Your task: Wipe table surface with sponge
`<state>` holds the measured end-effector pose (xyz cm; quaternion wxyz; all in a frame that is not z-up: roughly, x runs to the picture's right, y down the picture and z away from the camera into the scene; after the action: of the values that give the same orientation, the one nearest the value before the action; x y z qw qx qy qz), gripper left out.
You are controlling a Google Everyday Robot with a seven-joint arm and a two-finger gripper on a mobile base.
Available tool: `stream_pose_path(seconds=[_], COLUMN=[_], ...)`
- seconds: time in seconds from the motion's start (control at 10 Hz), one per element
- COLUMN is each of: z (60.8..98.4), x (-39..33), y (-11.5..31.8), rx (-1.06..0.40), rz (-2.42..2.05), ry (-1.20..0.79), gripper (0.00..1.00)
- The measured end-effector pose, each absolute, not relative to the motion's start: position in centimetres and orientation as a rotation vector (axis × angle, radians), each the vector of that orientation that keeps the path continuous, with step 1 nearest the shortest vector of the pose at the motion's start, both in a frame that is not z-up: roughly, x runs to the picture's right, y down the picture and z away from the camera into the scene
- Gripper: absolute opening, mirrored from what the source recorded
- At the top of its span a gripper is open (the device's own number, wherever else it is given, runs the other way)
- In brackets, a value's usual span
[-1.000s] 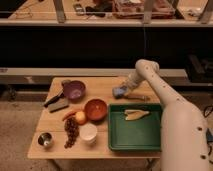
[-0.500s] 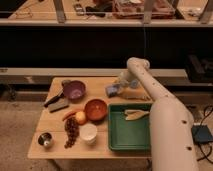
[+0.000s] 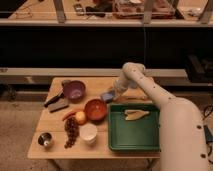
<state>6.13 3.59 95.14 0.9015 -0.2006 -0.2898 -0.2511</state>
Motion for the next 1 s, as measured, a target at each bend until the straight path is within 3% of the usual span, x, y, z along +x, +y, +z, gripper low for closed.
stream_pose_path(seconds=[0.5,1.0], z=[93.9,95.3], x=[12.2,14.8], y=[5.0,2.2], rx=[-0.434,-0.421], rz=[-0.460,-0.393], ry=[-0.601,-0.538], gripper=[0.00,0.00])
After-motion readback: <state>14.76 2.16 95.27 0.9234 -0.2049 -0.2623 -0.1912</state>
